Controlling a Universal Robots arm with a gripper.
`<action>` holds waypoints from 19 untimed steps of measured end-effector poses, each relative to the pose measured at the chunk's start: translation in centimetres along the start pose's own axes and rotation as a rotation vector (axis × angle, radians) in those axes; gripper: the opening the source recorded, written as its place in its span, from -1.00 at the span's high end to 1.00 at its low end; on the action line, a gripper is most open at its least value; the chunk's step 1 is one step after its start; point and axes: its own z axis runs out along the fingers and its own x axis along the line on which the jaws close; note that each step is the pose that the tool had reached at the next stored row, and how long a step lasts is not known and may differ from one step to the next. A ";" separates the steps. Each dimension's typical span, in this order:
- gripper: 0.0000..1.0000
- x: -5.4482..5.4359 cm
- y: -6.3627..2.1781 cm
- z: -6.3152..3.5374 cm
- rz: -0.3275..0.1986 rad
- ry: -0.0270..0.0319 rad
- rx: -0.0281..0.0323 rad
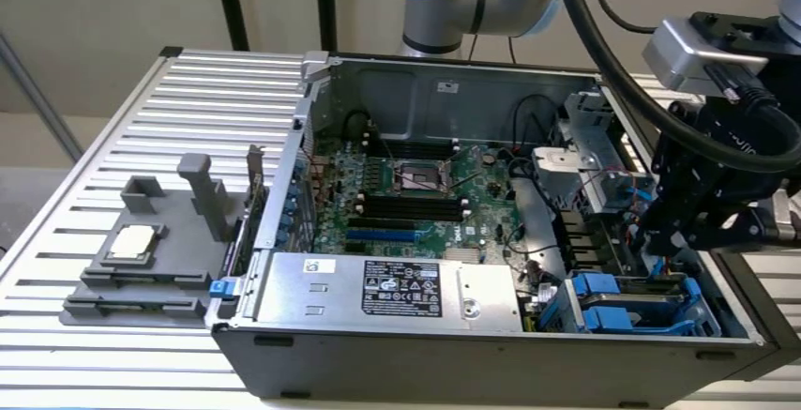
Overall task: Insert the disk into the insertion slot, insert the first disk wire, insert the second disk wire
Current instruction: 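Insert the second disk wire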
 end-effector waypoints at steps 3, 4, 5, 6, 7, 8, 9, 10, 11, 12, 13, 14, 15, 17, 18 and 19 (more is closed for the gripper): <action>0.34 -0.6 0.05 0.13 0.000 0.0054 0.0004; 0.34 -0.8 0.05 0.14 0.000 0.0086 0.0007; 0.34 -0.9 0.04 0.17 0.000 0.0136 0.0011; 0.34 -1.0 0.02 0.18 0.000 0.0200 0.0015; 0.34 -1.0 -0.01 0.20 0.001 0.0275 0.0021; 0.34 -1.0 -0.04 0.22 0.001 0.0345 0.0027; 0.34 -1.1 -0.07 0.23 0.001 0.0408 0.0032; 0.34 -1.1 -0.11 0.26 0.001 0.0454 0.0036; 0.34 -1.1 -0.15 0.29 0.001 0.0484 0.0038; 0.34 -1.2 -0.19 0.30 0.001 0.0502 0.0040; 0.34 -1.3 -0.23 0.31 0.001 0.0513 0.0040; 0.34 -1.4 -0.25 0.33 0.001 0.0527 0.0042; 0.34 -1.4 -0.26 0.35 0.001 0.0543 0.0043; 0.38 -1.6 -0.27 0.38 0.001 0.0579 0.0046; 0.51 -1.6 -0.27 0.40 0.001 0.0597 0.0047; 0.51 -1.7 -0.26 0.41 0.001 0.0617 0.0049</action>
